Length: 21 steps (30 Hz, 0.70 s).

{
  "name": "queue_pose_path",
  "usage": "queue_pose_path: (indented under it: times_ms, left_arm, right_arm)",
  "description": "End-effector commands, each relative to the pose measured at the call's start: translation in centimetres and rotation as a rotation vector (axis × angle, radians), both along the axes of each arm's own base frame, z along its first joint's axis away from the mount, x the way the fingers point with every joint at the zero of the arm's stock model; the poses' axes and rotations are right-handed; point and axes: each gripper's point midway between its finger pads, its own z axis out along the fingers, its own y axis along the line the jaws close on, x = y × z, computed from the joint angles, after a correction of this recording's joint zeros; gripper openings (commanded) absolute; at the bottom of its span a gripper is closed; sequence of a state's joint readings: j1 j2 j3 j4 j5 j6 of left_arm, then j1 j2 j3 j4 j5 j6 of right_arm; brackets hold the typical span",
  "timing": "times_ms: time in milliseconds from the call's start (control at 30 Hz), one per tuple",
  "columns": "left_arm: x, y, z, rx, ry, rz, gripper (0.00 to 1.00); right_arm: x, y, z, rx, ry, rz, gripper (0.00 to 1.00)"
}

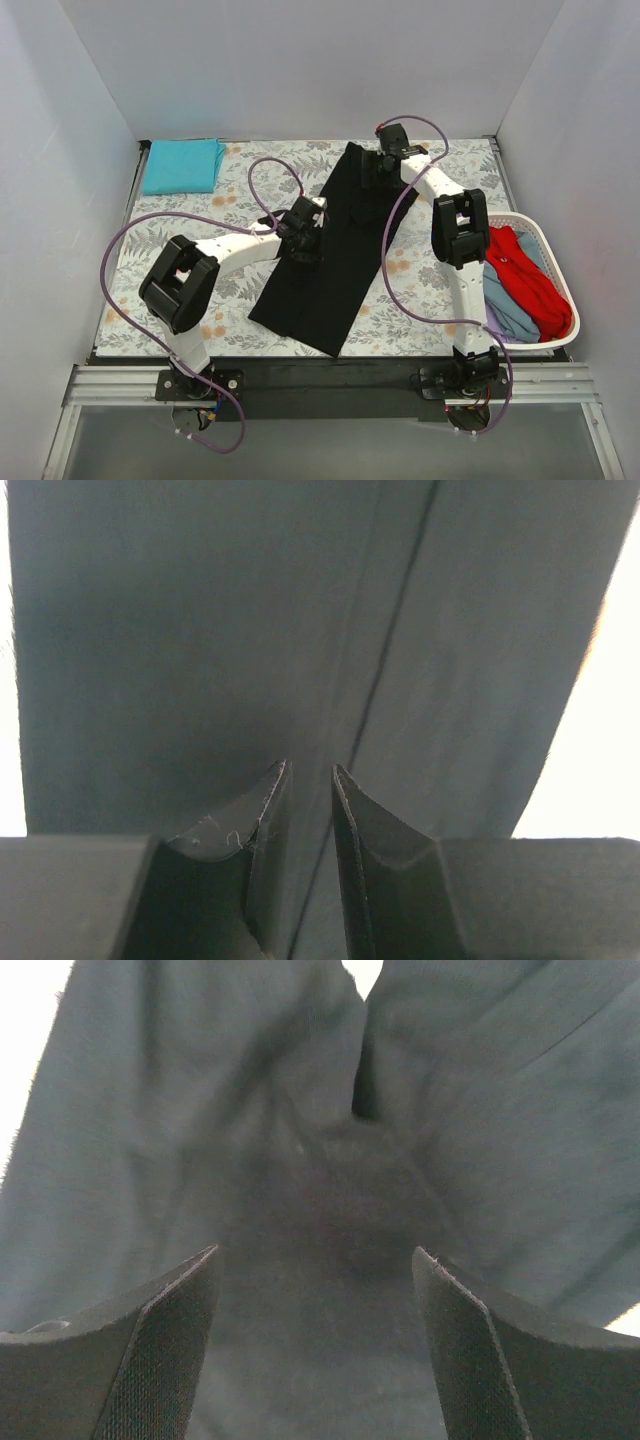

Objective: Fold and stack the t-shirts
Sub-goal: Fold the tshirt

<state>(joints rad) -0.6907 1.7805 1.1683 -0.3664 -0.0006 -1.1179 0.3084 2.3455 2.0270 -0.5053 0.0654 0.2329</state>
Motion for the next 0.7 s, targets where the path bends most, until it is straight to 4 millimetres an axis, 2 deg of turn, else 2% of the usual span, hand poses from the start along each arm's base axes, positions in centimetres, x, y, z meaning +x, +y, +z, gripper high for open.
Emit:
queue_pose_path:
  times_ms: [0,233,333,567,667]
  left_arm:
    - [-2.4,0.8,-1.2,0.022,0.06,-0.06,0.22]
    - [-6.0,1.5,-4.9,0.056,0.176,-0.024,0.2]
    - [-7.5,0.9,-5.7,0.031,0.223,0.005,0.18]
    - [-10.9,-3.0,-5.8,-0.061,0.306,0.058,0.18]
    - [-11.2,-4.1,-5.0,-0.131,0.327,0.083,0.18]
  right_arm:
    - [-0.5,0.7,-1.0,0.01,0.043,0.018,0.82]
    - [-1.1,2.2,-3.9,-0.011,0.091,0.088,0.82]
    - [-1.1,3.6,-4.5,0.006,0.096,0.142,0.82]
    - [-0.9,7.2,-4.3,-0.008,0.046,0.291,0.83]
    - [-1.0,8.7,-3.8,-0.006,0.017,0.355,0.83]
